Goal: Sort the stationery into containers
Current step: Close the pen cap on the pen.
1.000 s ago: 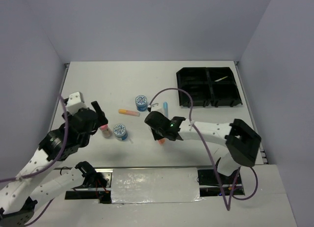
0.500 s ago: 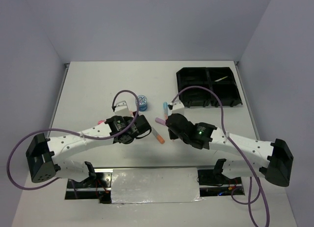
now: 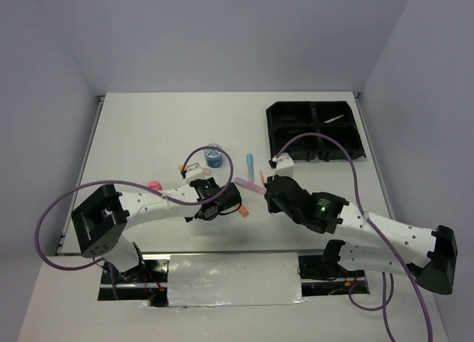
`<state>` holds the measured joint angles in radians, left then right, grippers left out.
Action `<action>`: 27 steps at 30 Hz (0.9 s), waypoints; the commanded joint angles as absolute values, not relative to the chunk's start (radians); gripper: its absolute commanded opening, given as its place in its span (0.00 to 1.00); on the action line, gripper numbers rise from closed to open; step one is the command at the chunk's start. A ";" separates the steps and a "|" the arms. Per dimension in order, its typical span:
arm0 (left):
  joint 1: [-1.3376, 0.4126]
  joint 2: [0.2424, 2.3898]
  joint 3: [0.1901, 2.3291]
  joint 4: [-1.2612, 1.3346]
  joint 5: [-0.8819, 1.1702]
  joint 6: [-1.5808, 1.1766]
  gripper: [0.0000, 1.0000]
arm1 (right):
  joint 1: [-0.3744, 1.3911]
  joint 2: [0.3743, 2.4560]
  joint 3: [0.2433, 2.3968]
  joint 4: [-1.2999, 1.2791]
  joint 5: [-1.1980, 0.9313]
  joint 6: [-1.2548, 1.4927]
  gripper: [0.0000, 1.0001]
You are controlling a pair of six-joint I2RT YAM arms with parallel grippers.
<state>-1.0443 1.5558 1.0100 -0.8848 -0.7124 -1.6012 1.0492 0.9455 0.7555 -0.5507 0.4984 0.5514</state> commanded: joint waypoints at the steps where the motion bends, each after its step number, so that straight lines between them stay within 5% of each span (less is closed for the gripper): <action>1: -1.046 1.587 1.032 -0.876 -0.739 -1.647 0.88 | 1.051 0.913 0.736 -0.555 0.528 0.535 0.00; 27: -0.966 1.660 0.877 -0.672 -0.724 -1.598 0.66 | 1.051 0.928 0.704 -0.529 0.503 0.509 0.00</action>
